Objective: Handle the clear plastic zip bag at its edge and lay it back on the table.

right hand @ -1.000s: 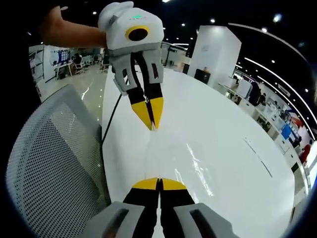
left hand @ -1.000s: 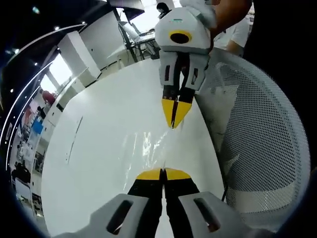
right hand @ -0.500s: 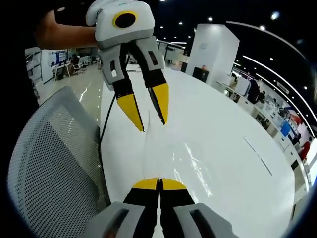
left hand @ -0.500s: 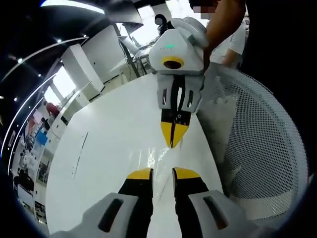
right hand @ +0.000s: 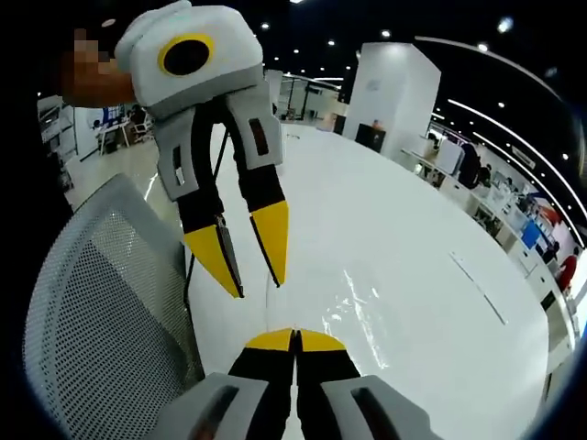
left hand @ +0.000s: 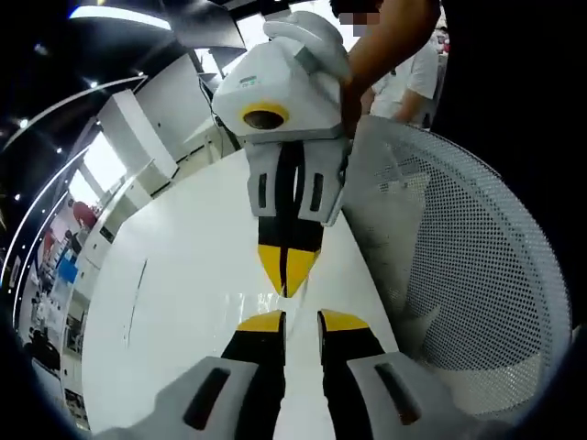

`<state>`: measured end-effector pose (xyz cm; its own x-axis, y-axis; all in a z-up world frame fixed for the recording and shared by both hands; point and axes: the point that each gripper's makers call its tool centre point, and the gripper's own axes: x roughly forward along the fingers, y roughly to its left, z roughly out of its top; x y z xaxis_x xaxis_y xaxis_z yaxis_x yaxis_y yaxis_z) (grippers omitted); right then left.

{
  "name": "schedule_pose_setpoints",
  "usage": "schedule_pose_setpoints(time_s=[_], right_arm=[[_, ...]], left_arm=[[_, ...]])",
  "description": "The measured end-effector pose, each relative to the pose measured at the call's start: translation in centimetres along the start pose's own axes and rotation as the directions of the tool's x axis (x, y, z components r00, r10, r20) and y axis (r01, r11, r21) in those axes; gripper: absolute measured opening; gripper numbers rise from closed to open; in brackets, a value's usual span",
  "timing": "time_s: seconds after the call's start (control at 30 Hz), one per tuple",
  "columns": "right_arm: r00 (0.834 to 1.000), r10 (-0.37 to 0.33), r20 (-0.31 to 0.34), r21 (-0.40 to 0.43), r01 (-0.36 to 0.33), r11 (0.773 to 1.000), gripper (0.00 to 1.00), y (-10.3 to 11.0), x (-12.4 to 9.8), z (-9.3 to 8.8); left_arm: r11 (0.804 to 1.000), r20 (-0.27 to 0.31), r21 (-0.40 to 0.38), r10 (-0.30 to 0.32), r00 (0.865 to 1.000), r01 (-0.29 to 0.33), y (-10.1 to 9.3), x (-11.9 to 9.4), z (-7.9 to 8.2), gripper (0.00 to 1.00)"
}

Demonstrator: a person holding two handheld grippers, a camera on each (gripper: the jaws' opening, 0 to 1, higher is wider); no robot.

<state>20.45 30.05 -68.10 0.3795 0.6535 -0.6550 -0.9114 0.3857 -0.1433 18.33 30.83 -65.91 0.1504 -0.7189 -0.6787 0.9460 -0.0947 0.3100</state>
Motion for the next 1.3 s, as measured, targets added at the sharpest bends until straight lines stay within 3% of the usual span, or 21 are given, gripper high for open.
schedule_pose_setpoints(time_s=[0.13, 0.43, 0.9, 1.3], right_arm=[[1.0, 0.004, 0.002, 0.012, -0.004, 1.0, 0.0, 0.0, 0.0, 0.3], [1.0, -0.026, 0.017, 0.066, 0.025, 0.998, 0.0, -0.9, -0.4, 1.1], [0.982, -0.179, 0.052, 0.123, 0.172, 0.977, 0.0, -4.1, -1.4, 2.4], [0.974, -0.197, 0.115, 0.136, 0.181, 0.974, 0.0, -4.7, -2.2, 4.7]], left_arm=[[0.999, -0.027, 0.033, 0.006, 1.0, -0.005, 0.0, 0.6, -0.2, 0.07], [0.989, -0.089, 0.128, 0.086, 0.992, -0.074, 0.7, 1.3, -1.5, 0.0], [0.993, -0.147, 0.052, 0.113, 0.983, -0.106, 0.1, 1.2, -3.6, 0.0], [0.992, -0.147, 0.013, 0.126, 0.981, -0.126, 0.3, 1.1, -4.1, 0.0]])
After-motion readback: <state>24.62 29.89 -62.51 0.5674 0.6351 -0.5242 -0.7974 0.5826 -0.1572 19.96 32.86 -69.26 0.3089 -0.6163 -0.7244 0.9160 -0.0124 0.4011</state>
